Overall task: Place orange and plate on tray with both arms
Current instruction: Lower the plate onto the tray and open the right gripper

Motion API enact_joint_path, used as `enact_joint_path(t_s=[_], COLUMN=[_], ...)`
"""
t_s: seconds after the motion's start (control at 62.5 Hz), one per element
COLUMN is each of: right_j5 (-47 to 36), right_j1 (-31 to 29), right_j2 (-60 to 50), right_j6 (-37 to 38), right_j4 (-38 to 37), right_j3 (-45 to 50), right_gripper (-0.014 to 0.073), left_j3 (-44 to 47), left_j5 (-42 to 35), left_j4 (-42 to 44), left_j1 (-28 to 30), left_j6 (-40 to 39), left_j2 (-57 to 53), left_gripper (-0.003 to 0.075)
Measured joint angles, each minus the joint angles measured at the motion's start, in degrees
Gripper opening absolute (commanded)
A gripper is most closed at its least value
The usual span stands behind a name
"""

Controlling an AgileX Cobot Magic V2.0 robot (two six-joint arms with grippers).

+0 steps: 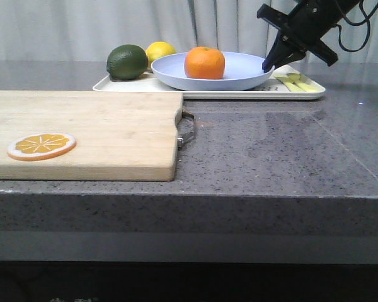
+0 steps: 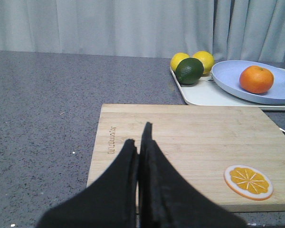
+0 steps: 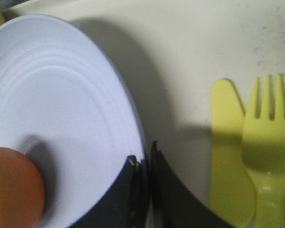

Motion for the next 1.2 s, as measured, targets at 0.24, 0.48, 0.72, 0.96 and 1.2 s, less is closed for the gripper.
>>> enact_joint_path(t_s=[0.24,0.48,0.72,0.96,1.2], right_j5=[0.1,2.6,7.7,8.5,8.6], right_j1=[0.0,0.0,0.0,0.0,0.0], right_j2=[0.2,-0.7,-5.4,-7.6,-16.8], right_j6=[0.7,0.7,2.2,2.7,2.1], right_j4=[-1.8,-4.7,-14.9,-19.5,-22.1], right_j3=[-0.7,-3.8,-8.2,-8.4,0.2], right_gripper=[0.0296,0.0387,0.0064,-0.0059,-0.006], left_j3=[0.0,0.0,0.0,0.0,0.0], left_j5=[0.0,0.0,0.0,0.0,0.0], left_j4=[0.0,0.0,0.0,0.0,0.0], left_j1=[0.0,0.0,0.0,0.0,0.0], left_j6=[0.0,0.0,0.0,0.0,0.0], left_j2=[0.0,0.0,0.0,0.0,0.0], left_gripper=[-0.0018,-0.0018,-0.0018,-0.0018,-0.0018])
